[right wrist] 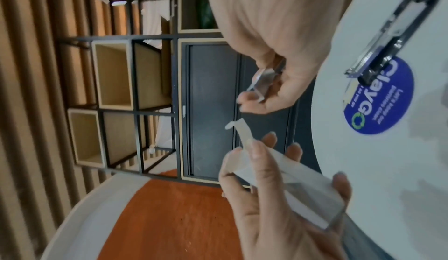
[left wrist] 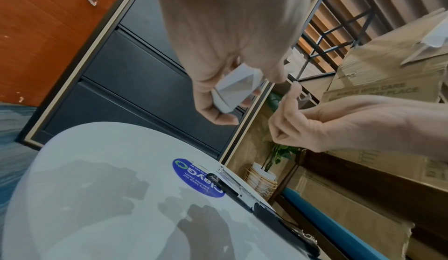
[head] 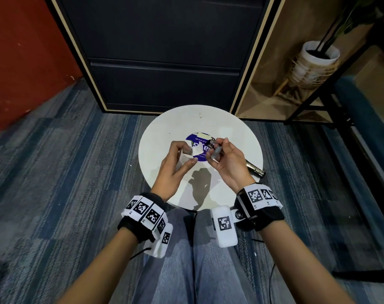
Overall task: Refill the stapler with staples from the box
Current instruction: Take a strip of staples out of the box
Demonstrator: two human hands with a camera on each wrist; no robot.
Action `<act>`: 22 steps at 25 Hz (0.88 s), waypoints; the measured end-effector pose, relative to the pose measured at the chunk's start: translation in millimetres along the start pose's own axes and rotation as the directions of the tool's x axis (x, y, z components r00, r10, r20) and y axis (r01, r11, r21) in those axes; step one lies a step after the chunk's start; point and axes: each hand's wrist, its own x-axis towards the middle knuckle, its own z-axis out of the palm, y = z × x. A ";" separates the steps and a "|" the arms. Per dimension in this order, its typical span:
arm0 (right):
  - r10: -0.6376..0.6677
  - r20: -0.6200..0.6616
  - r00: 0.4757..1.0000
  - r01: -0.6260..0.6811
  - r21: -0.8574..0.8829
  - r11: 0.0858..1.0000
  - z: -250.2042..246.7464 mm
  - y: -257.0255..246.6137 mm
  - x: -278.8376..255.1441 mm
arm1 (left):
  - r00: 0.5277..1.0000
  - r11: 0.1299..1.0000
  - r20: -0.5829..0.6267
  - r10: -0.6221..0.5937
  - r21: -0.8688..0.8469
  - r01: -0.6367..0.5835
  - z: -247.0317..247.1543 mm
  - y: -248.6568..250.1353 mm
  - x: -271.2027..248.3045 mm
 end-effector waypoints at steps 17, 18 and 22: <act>-0.081 0.440 0.895 0.320 -0.502 0.804 0.0 7.2 -15.4 | 0.996 0.998 0.067 0.058 -0.031 -0.056 -0.1 13.7 8.7; -0.092 0.439 0.894 0.334 -0.515 0.790 0.7 6.8 -16.1 | 0.995 0.997 0.080 0.067 -0.038 -0.064 -1.4 14.2 9.0; -0.142 0.392 0.909 0.356 -0.553 0.753 3.8 8.0 -16.9 | 0.987 0.997 0.148 0.057 0.038 -0.063 -6.3 15.7 8.9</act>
